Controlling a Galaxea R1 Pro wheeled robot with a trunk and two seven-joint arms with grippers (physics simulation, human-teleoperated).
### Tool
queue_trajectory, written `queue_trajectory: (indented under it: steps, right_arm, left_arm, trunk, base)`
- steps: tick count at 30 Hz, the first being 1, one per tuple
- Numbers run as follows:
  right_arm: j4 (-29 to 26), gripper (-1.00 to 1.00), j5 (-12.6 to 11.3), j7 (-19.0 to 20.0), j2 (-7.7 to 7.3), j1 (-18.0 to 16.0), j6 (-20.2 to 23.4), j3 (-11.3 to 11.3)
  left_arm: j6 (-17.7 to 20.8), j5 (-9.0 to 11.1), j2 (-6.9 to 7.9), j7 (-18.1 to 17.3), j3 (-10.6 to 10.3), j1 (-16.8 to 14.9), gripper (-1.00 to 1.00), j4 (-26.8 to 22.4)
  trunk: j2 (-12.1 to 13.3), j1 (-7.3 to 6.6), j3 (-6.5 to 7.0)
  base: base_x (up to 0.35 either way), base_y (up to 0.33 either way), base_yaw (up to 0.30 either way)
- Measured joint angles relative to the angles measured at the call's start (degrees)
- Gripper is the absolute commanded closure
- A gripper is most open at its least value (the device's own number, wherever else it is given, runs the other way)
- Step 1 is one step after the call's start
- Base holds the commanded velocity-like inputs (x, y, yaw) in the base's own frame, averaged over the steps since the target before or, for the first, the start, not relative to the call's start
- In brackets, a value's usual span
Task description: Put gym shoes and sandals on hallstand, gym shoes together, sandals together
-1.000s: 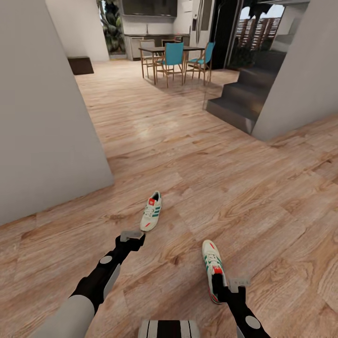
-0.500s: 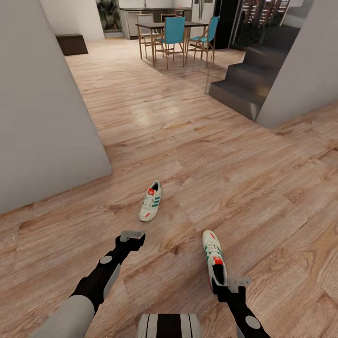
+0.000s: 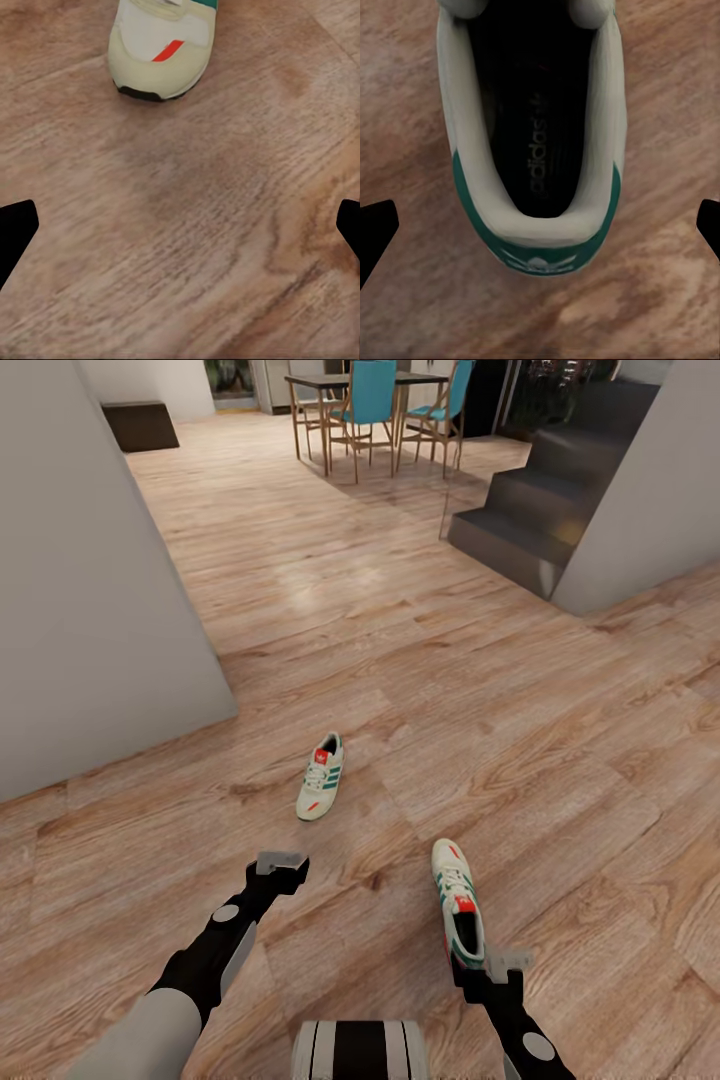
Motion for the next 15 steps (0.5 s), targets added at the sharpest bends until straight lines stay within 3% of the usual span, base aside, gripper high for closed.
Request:
queue_trajectory:
  steps: [15]
  right_arm:
    - [0.00,-1.00,0.00,0.00,0.01,0.01,0.00,0.00]
  left_arm:
    - [0.00,-0.02,0.00,0.02,0.00,0.00,-1.00,0.00]
  trunk:
    - [-0.19,0.36,-4.27]
  base:
    - [0.000,0.000,0.000]
